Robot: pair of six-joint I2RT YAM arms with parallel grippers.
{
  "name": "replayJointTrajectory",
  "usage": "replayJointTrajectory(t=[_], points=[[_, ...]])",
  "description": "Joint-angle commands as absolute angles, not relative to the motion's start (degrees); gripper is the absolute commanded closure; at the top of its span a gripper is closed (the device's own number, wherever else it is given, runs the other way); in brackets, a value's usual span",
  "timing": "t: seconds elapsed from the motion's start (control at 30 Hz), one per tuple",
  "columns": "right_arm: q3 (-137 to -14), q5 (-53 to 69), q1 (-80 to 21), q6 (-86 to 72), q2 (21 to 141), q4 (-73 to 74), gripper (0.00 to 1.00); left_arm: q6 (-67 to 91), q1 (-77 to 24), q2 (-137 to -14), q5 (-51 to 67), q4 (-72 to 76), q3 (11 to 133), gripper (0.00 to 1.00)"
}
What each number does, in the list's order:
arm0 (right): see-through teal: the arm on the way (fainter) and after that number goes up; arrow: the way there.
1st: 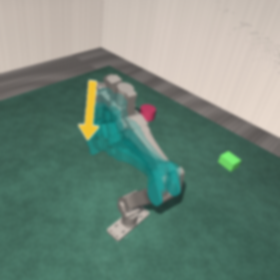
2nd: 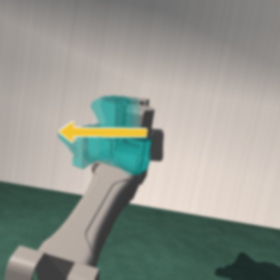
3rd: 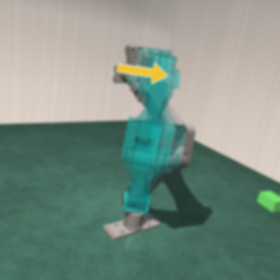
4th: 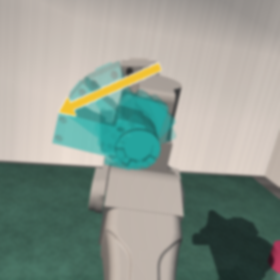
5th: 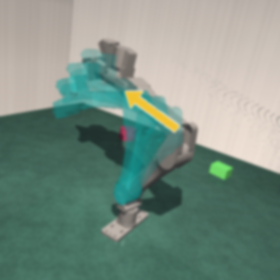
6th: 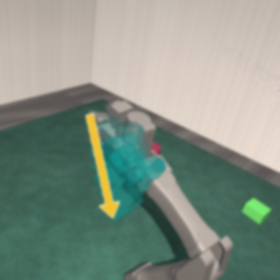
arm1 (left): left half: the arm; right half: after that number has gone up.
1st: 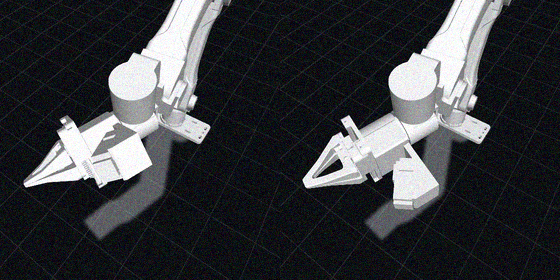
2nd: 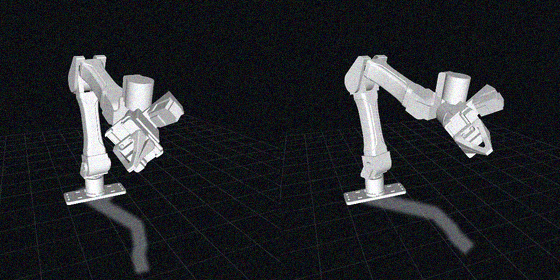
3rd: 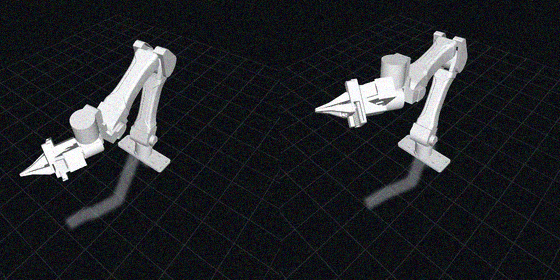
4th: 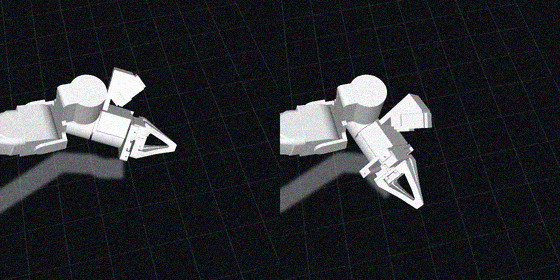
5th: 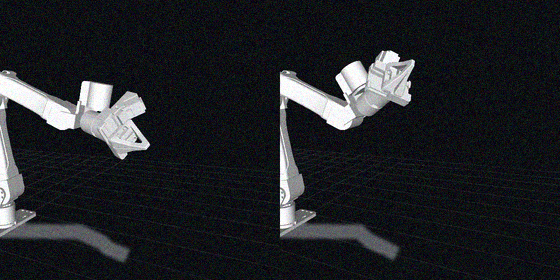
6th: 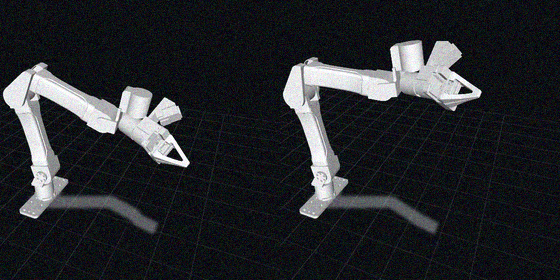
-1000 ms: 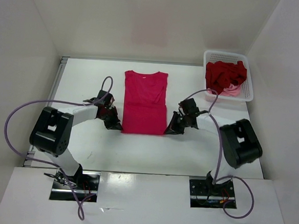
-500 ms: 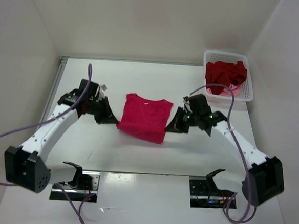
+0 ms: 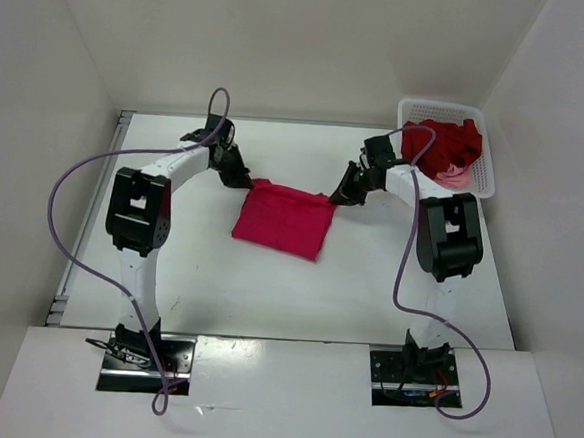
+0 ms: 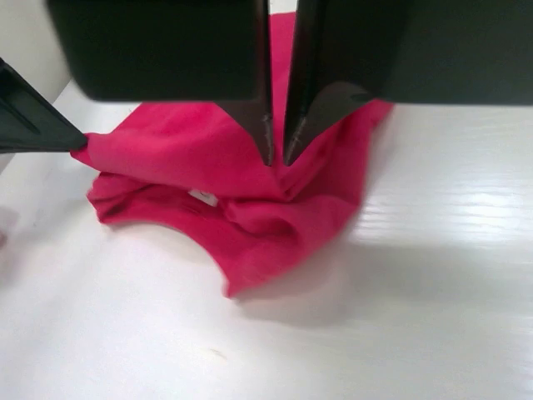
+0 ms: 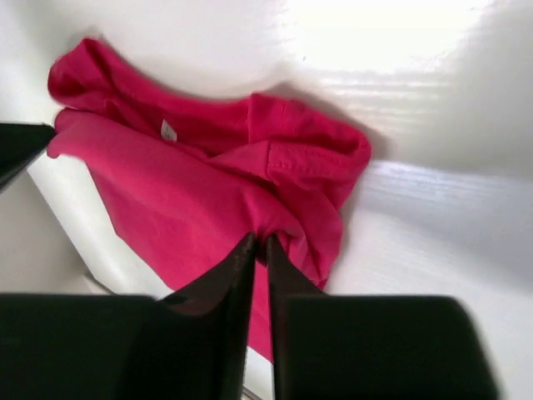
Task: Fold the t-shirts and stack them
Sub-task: Fold the long partially folded tshirt into a neat square, then put the neatly folded tshirt into the corner of the board with the left arm
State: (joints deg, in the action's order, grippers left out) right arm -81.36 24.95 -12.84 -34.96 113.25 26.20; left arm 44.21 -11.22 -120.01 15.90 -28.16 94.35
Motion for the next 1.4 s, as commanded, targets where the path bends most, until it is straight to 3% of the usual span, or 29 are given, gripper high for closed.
replayJointTrajectory(t=[0.0,0.03,0.07,0.17,0.3,0.4,0.53,0.67,0.7,0.77,0.8,0.83,0.87,1.13,1.2,1.23,1.27,1.3,1.33,1.37], points=[[-88.58,22.85,-12.66,-34.54,112.94,24.7,0.81,46.75,-8.79,-118.57,14.59,-24.52,97.82,0.8],[-89.38,22.85,-12.66,-35.24,112.94,24.7,0.75,46.76,-8.79,-117.35,14.59,-24.0,97.82,0.64],[-89.91,22.85,-12.66,-35.24,111.98,24.7,0.61,46.76,-8.79,-116.29,14.59,-23.21,97.82,0.56],[-89.92,21.53,-13.71,-34.54,107.94,25.83,0.44,43.35,-7.65,-112.33,14.06,-22.59,93.53,0.37],[-81.07,21.01,-13.71,-34.01,100.39,23.56,0.38,38.08,-7.65,-106.54,19.41,-18.2,79.22,0.22],[-73.34,21.7,-13.71,-34.01,94.23,21.1,0.38,34.21,-8.78,-106.0,21.01,-16.96,71.57,0.17],[-66.46,24.07,-14.85,-34.01,89.48,19.86,0.38,32.17,-11.33,-110.47,21.71,-15.12,71.01,0.16],[-61.71,25.49,-15.47,-35.15,87.28,19.16,0.38,31.64,-12.47,-116.27,22.23,-14.59,74.51,0.37],[-61.0,25.49,-15.47,-35.16,86.32,18.46,0.38,31.64,-12.48,-118.11,22.93,-13.72,75.31,0.54],[-59.86,25.49,-15.99,-35.77,85.61,17.75,0.38,33.22,-13.1,-119.44,22.94,-13.01,77.5,0.73],[-59.07,25.49,-16.0,-35.77,85.61,17.75,0.38,34.09,-13.1,-119.44,21.9,-13.01,78.3,0.9],[-59.06,25.49,-16.0,-35.77,85.08,17.75,0.38,35.67,-13.1,-119.44,20.93,-13.01,79.01,0.96],[-58.45,25.49,-16.0,-35.77,85.08,17.75,0.38,36.47,-12.14,-119.44,20.22,-13.01,79.8,1.0],[-56.17,27.5,-16.0,-35.24,84.46,17.75,0.38,44.37,9.47,-111.28,16.35,-15.21,82.28,1.0],[-56.16,28.21,-16.0,-35.24,85.07,17.23,0.38,46.48,16.33,-109.0,16.35,-14.51,79.82,0.89],[-56.16,28.73,-16.0,-35.24,85.08,17.23,0.38,47.71,18.17,-106.37,17.3,-13.54,78.06,0.74],[-56.16,28.74,-16.0,-35.24,85.08,17.23,0.38,47.72,20.98,-105.04,18.18,-10.66,74.13,0.52],[-56.16,28.74,-16.0,-35.24,85.08,17.23,0.38,47.72,21.79,-103.99,20.19,-9.85,72.7,0.08],[-56.16,28.74,-16.0,-35.24,85.08,17.23,0.36,46.16,22.32,-102.76,20.91,-10.45,72.08,0.0],[-56.68,28.74,-16.0,-35.24,85.08,17.23,0.36,45.19,22.32,-102.74,21.61,-11.24,72.07,0.0]])
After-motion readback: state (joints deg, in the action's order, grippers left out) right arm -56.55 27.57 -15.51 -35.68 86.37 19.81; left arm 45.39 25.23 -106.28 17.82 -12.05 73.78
